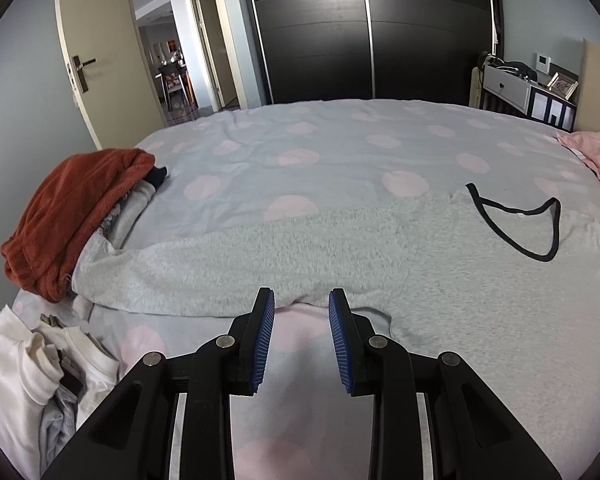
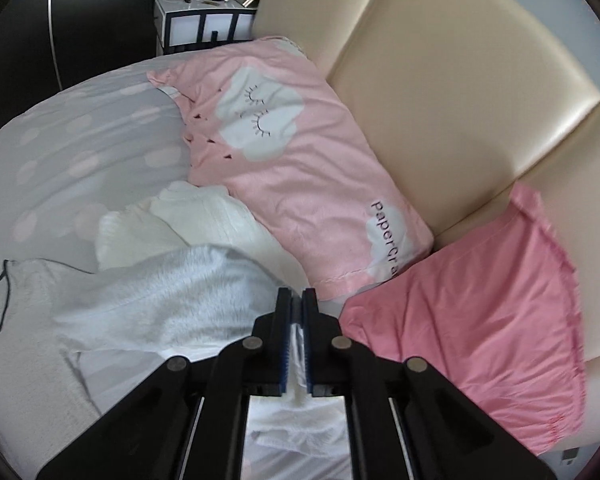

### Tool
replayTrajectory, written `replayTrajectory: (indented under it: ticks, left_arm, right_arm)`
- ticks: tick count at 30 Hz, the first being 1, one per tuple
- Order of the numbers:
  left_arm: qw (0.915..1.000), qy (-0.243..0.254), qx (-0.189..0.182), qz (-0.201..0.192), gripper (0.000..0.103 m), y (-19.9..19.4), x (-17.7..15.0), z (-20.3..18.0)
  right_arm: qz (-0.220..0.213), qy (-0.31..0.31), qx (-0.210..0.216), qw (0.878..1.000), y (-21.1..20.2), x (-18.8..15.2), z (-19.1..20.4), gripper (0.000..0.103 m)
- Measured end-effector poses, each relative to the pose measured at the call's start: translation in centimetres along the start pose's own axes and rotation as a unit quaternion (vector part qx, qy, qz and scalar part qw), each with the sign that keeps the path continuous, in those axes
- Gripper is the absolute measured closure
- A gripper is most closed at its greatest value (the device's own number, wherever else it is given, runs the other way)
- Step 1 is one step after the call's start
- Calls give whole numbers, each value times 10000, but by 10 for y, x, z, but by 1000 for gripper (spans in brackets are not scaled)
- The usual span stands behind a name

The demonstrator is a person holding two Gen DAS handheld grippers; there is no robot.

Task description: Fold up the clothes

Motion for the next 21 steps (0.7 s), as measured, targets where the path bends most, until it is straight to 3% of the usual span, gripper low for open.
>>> replayTrajectory:
  ticks: [7,17,21]
  left_arm:
    - [9994,-235,-263,-40,73,-7,2,6]
    - [9952,-683,-704,5,73,-10,0,21]
    - [9935,-761,-832,160,73,-5,-8,24]
  right_arm:
    - [95,-195,418,9989,-93,32,46,98]
    - [-331,-1359,620,9882,-214,36,200,98]
    - [-352,-1694,514,9836,-218,19,249,98]
Point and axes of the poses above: each gripper's, at about its wrist camera, not at the fingertips, and y roughly the way its jaws point, z to its left, x to its top, the point moved 10 cm from there along y, roughly the way its jaws point, and after that the axes turned 5 degrees about y, right-handed, at the moved point
